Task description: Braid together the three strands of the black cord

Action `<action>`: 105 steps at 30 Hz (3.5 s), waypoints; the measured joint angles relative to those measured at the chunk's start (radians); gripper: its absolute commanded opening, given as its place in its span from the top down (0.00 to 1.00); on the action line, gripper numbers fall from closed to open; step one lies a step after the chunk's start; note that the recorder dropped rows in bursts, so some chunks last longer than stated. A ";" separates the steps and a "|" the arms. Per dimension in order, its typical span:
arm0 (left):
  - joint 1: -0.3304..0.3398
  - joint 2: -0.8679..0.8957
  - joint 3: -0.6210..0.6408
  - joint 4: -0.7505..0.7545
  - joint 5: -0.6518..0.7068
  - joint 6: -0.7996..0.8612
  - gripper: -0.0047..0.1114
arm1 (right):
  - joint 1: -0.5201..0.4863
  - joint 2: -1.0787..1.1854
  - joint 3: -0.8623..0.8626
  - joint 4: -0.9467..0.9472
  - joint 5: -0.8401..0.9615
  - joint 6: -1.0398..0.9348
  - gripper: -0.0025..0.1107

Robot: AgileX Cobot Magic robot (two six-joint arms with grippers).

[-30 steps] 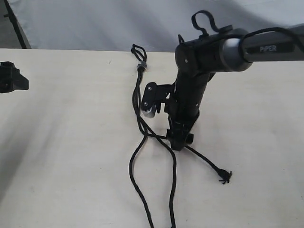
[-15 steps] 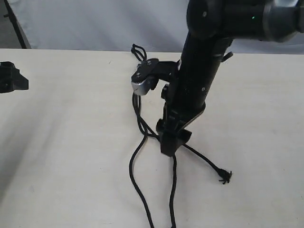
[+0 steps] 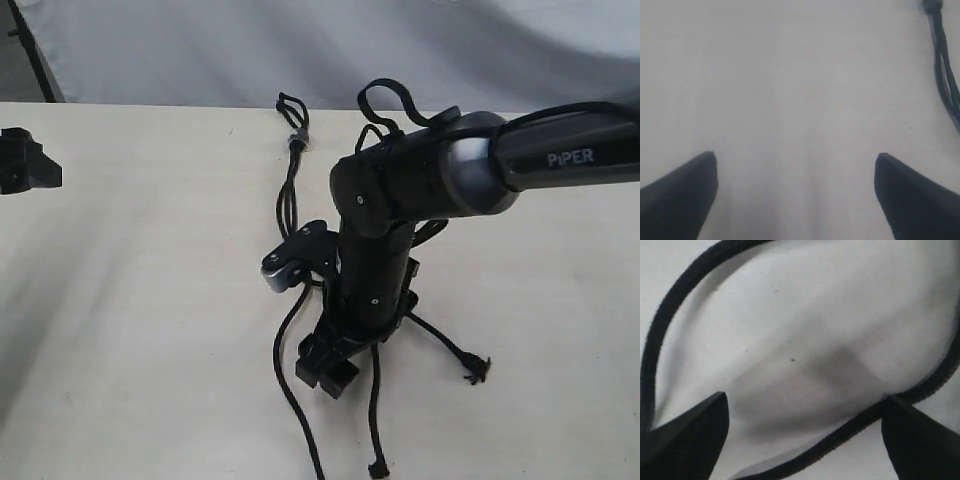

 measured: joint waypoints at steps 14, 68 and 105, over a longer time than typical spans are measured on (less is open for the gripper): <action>0.000 0.000 0.000 -0.016 0.000 0.014 0.27 | 0.017 -0.028 -0.039 -0.069 0.008 0.065 0.90; 0.000 0.000 0.000 -0.027 0.000 0.026 0.27 | 0.029 0.119 -0.181 -0.572 -0.010 -0.394 0.97; 0.000 0.000 0.000 -0.027 0.007 0.026 0.27 | -0.025 0.082 -0.183 0.149 0.349 -0.791 0.32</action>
